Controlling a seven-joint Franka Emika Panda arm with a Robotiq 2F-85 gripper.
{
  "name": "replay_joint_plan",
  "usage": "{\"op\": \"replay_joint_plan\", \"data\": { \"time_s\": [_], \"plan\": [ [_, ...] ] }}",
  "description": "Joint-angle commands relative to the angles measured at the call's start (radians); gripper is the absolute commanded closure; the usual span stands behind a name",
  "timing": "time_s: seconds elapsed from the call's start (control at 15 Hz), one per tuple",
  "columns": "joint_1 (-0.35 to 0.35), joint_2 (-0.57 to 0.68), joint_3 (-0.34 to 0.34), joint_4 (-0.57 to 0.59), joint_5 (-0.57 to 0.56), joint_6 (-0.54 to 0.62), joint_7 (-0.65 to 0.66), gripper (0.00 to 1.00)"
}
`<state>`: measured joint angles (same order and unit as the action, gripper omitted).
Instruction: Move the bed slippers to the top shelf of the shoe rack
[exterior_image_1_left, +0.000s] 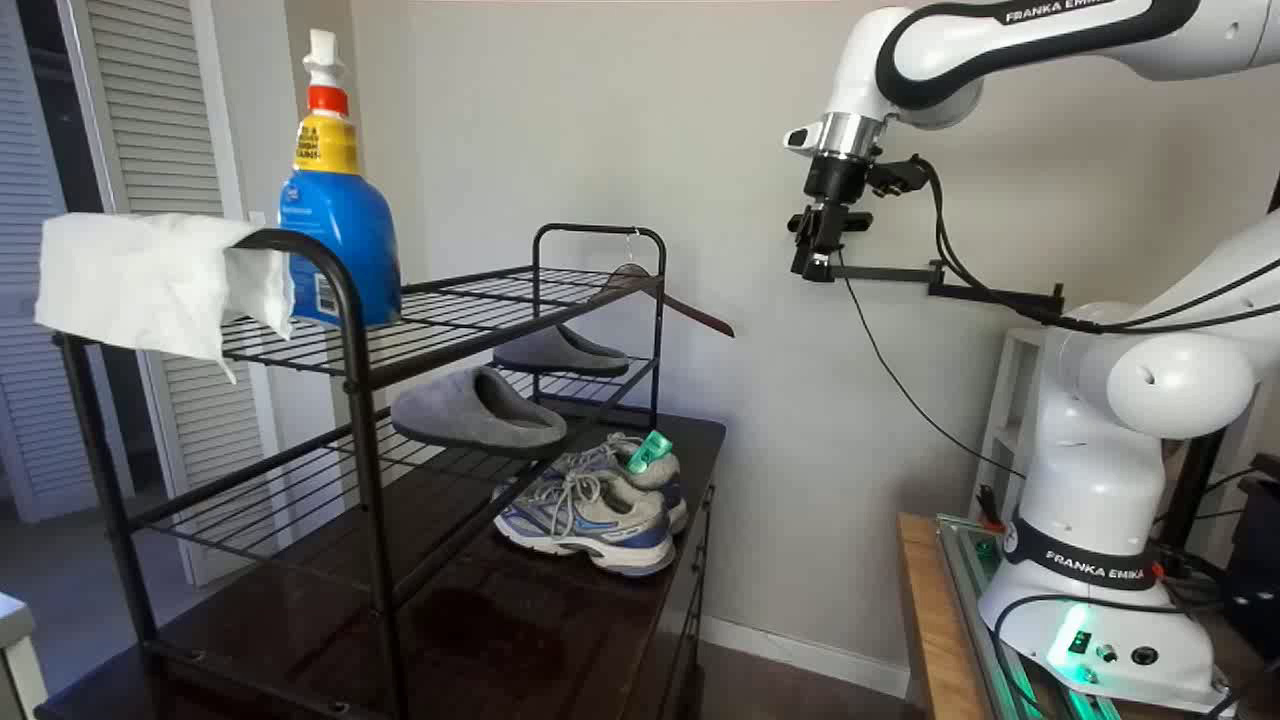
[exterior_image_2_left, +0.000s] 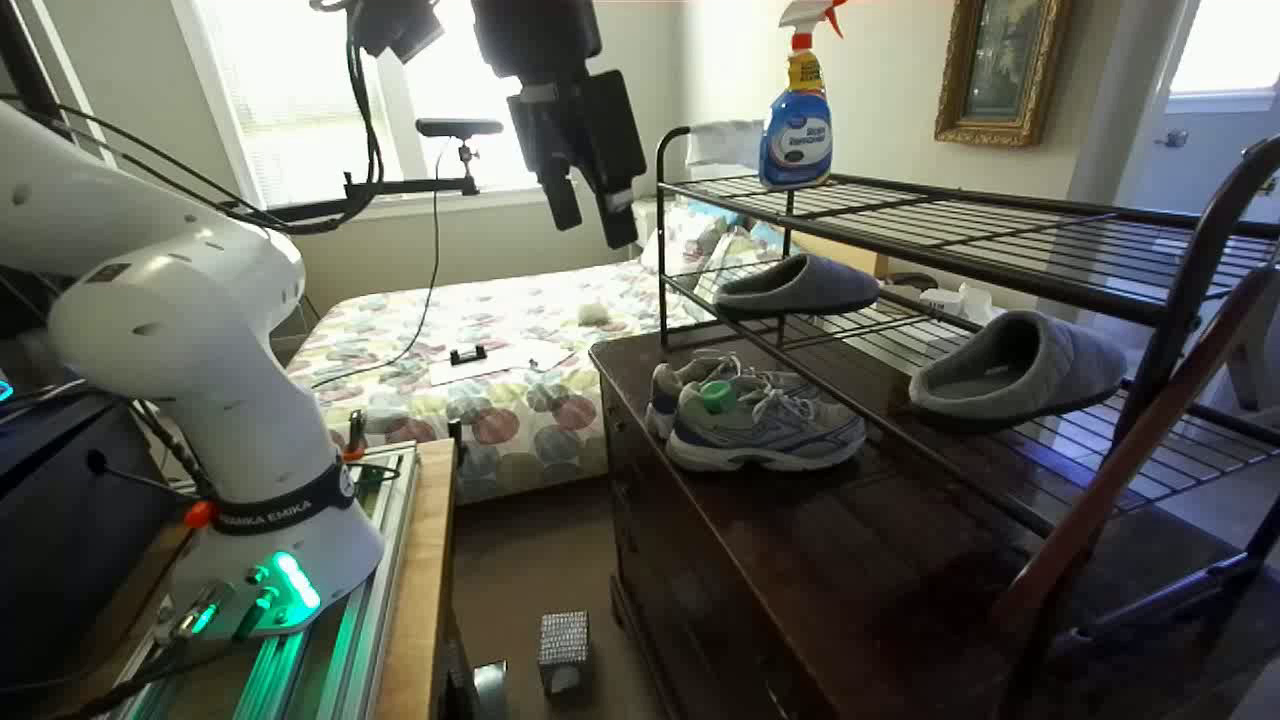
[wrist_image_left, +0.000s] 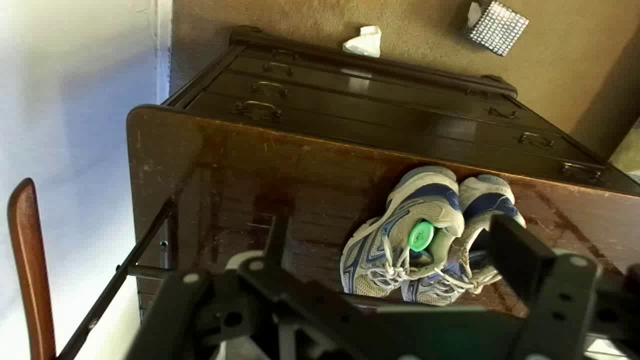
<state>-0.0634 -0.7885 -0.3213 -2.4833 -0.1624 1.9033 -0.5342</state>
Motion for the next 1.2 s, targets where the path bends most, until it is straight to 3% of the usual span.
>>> {"op": "replay_joint_plan", "data": {
  "time_s": [0.0,0.4,0.73,0.93,1.13],
  "plan": [
    [0.0,0.001,0.001,0.003,0.001,-0.003,0.0,0.0],
    [0.0,0.001,0.001,0.003,0.001,-0.003,0.0,0.0],
    [0.06,0.025,0.022,-0.095,0.125,0.088,0.068,0.0],
    [0.09,0.022,0.041,-0.179,0.225,0.21,0.108,0.0],
    [0.107,0.003,0.073,-0.276,0.283,0.411,0.13,0.0]
  ]
}}
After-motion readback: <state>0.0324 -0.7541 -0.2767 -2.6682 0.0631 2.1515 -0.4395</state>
